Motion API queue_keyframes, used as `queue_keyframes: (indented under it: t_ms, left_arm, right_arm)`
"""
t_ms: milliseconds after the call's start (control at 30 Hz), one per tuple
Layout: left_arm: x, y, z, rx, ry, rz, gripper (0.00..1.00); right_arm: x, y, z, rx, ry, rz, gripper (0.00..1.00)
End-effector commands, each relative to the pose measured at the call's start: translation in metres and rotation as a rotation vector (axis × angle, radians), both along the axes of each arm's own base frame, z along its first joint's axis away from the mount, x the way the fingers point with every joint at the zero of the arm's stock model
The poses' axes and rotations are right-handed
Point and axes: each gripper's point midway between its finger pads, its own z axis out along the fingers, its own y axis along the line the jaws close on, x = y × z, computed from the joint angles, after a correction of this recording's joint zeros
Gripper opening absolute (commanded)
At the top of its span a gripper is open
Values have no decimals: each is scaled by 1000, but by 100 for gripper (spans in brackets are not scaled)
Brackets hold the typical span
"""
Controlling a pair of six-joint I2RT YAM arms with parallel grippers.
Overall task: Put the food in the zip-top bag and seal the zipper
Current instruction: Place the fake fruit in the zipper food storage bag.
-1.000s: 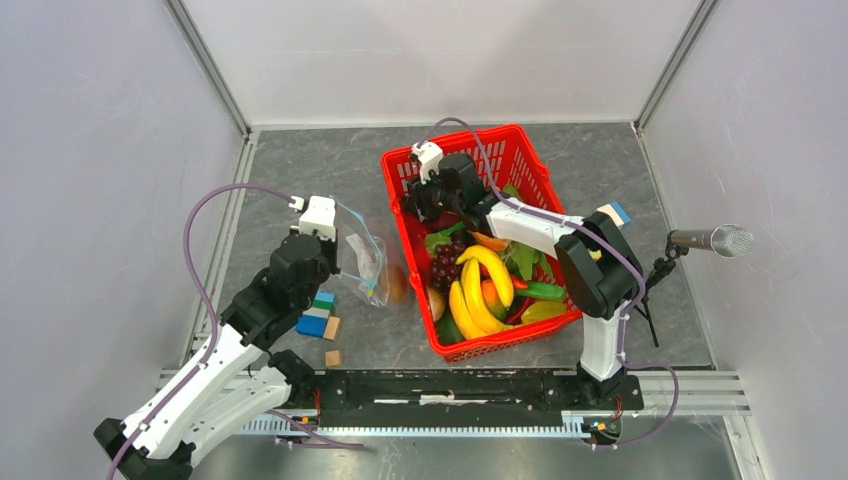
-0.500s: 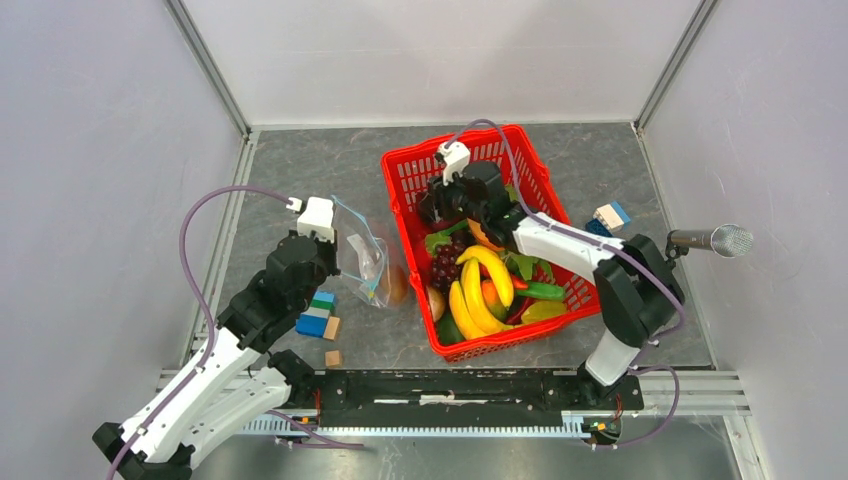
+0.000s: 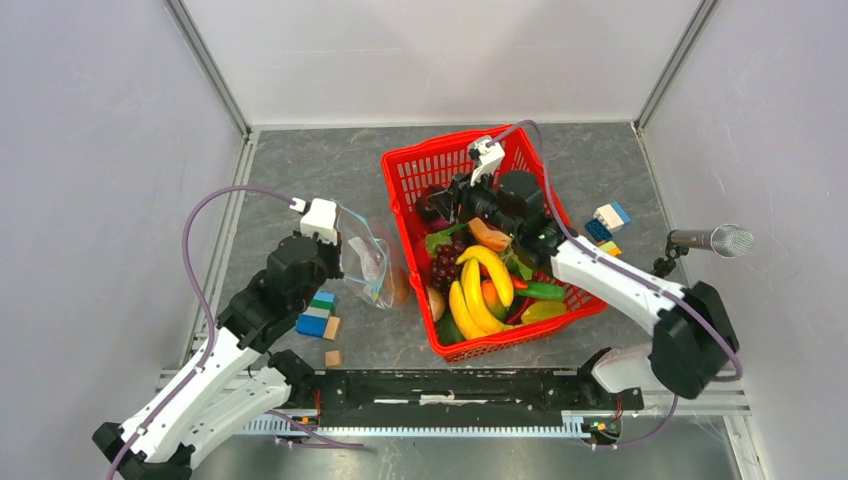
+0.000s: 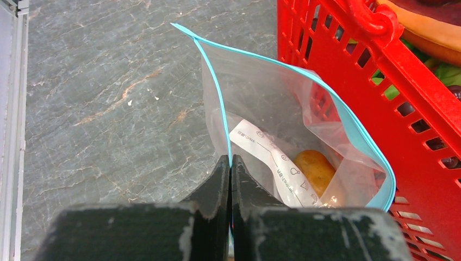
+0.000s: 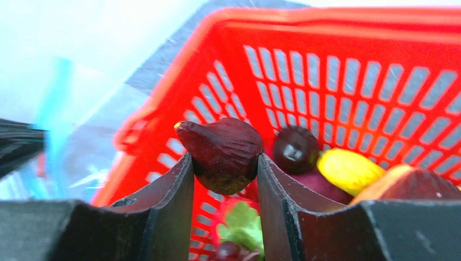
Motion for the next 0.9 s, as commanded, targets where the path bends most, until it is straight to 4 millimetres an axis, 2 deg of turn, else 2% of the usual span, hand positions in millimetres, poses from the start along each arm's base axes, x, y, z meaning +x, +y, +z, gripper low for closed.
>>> queue_keyframes:
  t_ms: [0, 133, 267, 333, 500, 667, 867]
  left_arm:
    - [0, -6, 22, -85, -44, -12, 2]
    - [-1, -5, 27, -95, -51, -10, 2]
    - [-4, 0, 30, -113, -68, 14, 2]
    - [-6, 1, 30, -129, -76, 17, 2]
    - [-10, -2, 33, -187, -86, 8, 2]
    - [-10, -3, 34, -193, -88, 4, 2]
    - [-12, -3, 35, -200, -89, -2, 2]
  right_arm:
    - [-41, 24, 77, 148, -146, 121, 26]
    - [-80, 67, 101, 111, -206, 262, 27]
    - [-107, 97, 105, 78, -245, 365, 27]
    - [-114, 110, 100, 28, -257, 403, 28]
    - [-113, 131, 76, -117, -228, 389, 28]
    - [-113, 142, 58, -218, -219, 386, 29]
    - [-92, 145, 38, -312, -212, 286, 29]
